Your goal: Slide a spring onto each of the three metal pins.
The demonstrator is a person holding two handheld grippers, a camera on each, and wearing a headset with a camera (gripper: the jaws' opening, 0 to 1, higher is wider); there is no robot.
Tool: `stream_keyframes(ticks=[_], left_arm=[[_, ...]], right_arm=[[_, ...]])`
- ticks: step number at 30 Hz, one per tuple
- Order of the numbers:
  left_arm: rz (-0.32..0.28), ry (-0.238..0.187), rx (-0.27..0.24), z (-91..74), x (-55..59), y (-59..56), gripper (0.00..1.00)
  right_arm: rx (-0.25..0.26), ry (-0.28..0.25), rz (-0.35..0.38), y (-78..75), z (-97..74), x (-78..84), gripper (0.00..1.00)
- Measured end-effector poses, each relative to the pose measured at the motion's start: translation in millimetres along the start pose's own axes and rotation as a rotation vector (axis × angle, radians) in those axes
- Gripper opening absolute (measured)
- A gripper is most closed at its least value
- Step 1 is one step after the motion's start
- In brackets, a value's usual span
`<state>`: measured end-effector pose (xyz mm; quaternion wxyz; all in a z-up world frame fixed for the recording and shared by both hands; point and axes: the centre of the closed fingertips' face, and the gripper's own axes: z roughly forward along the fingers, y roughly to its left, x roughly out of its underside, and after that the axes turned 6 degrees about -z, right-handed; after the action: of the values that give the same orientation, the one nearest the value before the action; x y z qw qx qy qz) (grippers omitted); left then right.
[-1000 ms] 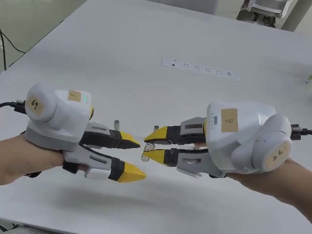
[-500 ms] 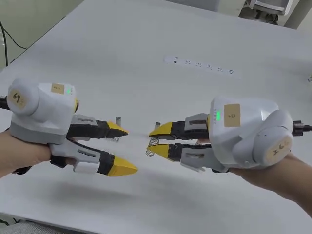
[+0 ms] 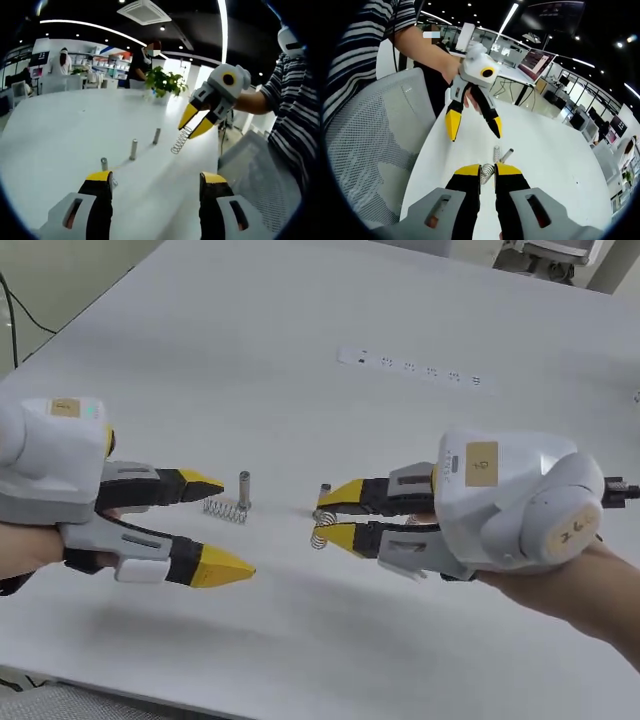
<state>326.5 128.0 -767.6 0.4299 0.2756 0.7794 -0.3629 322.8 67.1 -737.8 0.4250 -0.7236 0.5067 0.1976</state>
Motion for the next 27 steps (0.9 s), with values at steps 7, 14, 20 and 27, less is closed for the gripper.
stream_keyframes(ticks=[7, 14, 20, 27], left_arm=[[-0.010, -0.029, -0.072, -12.6, 3.4, 16.6, 0.78], [-0.020, -0.075, -0.107, -23.0, -0.1, 23.6, 0.92], [-0.015, -0.079, -0.122, -27.0, 1.1, 26.6, 0.98], [-0.015, -0.082, -0.127, -30.1, 3.0, 28.6, 0.98]], right_arm=[[0.006, 0.007, 0.007, -1.9, -1.0, 3.0, 0.07], [0.015, 0.018, 0.024, -4.8, -2.3, 8.1, 0.07], [0.012, 0.027, 0.027, -4.3, -1.3, 11.5, 0.07], [0.014, 0.032, 0.029, -6.1, -1.0, 13.4, 0.07]])
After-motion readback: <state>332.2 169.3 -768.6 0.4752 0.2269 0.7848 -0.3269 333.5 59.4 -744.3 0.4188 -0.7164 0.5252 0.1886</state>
